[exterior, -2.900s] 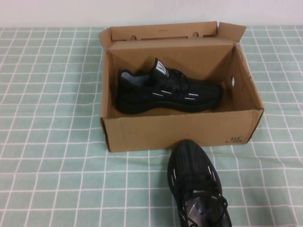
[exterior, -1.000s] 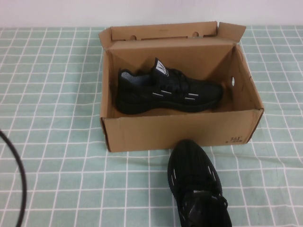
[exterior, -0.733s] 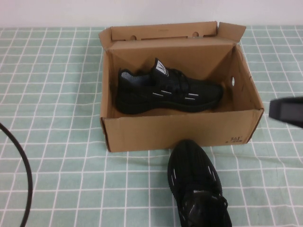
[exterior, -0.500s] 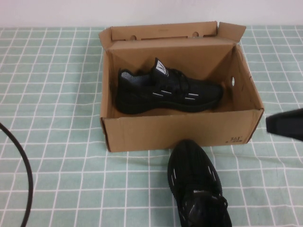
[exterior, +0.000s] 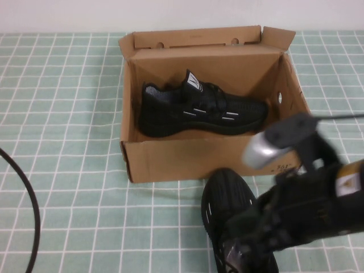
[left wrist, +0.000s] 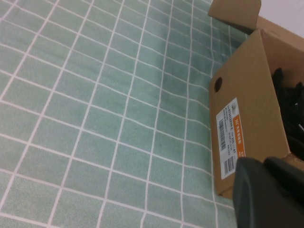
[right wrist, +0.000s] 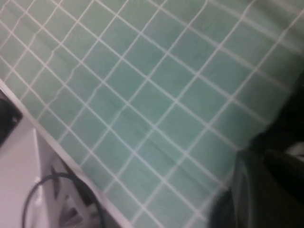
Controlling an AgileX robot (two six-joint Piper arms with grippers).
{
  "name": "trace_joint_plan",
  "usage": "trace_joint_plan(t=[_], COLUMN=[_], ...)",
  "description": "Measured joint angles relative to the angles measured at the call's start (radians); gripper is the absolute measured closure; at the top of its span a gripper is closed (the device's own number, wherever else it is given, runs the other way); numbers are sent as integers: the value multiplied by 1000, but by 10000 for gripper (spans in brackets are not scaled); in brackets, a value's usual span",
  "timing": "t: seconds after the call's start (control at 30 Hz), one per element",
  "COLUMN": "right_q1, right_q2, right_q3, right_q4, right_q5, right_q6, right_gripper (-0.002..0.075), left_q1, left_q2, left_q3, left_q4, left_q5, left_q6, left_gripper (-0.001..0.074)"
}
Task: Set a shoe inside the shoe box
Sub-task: Pick up the shoe from the table
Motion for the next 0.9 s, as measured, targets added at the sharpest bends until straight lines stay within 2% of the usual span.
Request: trace_joint_plan(t=[0.07,0.13,0.27,0.33,0.6,0.83,0.9], right_q1=[29,42,48,48,48,48,48], right_q2=[31,62,122,143,250,355,381], right_q3=[0,0,0,0,0,0,0], right_q4=[-12,-14,-14,-14,-89,-97,-107], right_q5=[-2,3,17,21,15,-72,-81], right_q6=[22,72,99,111,153,150,150], right_gripper=[670,619,433,371,372,372,404], left_q1=[0,0,0,0,0,0,0], left_q2=[0,0,0,0,0,0,0], left_q3=[0,0,0,0,0,0,0], left_q4=[0,0,0,0,-2,-3,-3], left_q5=[2,2,2,2,2,2,2], left_q6=[0,0,0,0,0,0,0], left_gripper=[733,733,733,733,733,733,733])
